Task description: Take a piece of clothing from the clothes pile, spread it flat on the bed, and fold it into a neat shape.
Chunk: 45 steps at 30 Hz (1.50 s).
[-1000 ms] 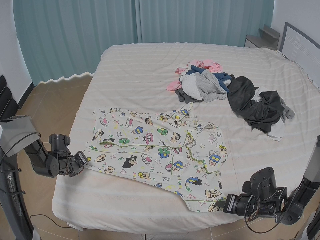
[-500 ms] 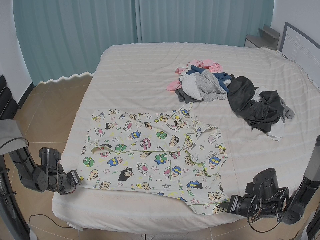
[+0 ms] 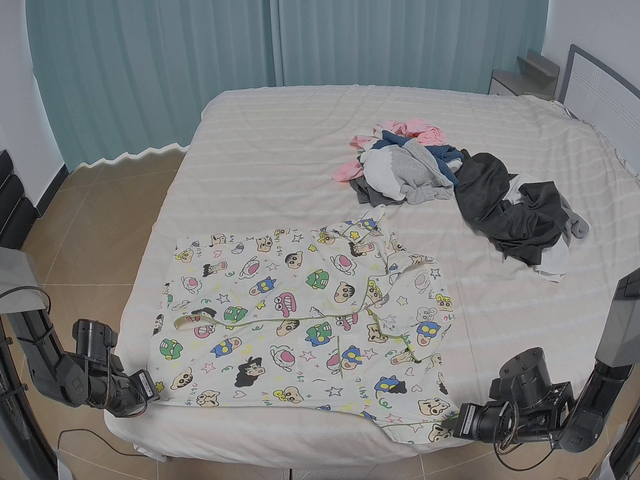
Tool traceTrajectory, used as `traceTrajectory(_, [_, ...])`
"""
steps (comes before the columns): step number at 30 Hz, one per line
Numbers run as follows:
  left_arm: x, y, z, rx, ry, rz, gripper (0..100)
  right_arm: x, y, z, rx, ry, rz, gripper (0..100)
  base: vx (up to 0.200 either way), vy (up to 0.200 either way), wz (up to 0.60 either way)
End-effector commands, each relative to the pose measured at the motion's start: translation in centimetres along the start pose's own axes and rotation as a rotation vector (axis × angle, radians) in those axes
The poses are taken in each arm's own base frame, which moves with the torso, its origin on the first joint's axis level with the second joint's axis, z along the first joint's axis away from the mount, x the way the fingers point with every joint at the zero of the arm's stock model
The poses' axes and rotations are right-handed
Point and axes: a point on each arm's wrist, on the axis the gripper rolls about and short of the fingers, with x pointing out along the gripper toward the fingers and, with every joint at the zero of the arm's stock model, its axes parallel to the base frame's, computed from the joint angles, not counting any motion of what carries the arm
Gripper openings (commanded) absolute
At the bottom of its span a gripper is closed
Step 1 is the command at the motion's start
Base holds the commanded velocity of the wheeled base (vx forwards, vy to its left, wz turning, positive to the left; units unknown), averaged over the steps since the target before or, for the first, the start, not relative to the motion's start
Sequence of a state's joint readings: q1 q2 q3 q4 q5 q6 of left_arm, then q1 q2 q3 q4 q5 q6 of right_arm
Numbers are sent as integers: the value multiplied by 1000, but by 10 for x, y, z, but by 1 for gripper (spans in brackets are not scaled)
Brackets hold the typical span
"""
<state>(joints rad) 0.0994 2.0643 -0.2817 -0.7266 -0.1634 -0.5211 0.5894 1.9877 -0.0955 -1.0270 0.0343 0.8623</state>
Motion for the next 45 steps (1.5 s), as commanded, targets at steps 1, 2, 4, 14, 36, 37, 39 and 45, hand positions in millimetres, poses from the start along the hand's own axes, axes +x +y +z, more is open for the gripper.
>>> traceTrajectory(1, [-1, 3, -5, -4, 19, 12, 0, 3, -5, -5, -4, 33, -26, 0, 0, 0, 0])
traceTrajectory(2, [0, 3, -5, -5, 23, 14, 0, 3, -6, -6, -3, 37, -31, 0, 0, 0, 0])
traceTrajectory(4, [-1, 4, -7, -8, 27, 18, 0, 4, -6, -7, -3, 41, -35, 0, 0, 0, 0])
traceTrajectory(14, [-3, 9, -13, -24, 49, 35, 0, 8, -11, -17, -15, 100, -65, 0, 0, 0, 0])
traceTrajectory(36, [-5, 13, -17, -33, 60, 45, 100, 12, -15, -24, -29, 138, -95, 100, 0, 0, 0])
traceTrajectory(37, [-5, 13, -17, -33, 58, 45, 100, 12, -15, -24, -29, 138, -95, 100, 0, 0, 0])
traceTrajectory(39, [-6, 12, -14, -31, 19, 31, 100, 11, -14, -23, -29, 124, -94, 100, 0, 0, 0])
traceTrajectory(45, [-22, 10, 1, -63, -141, -36, 100, 0, -7, -8, -6, 6, 9, 100, 0, 0, 0])
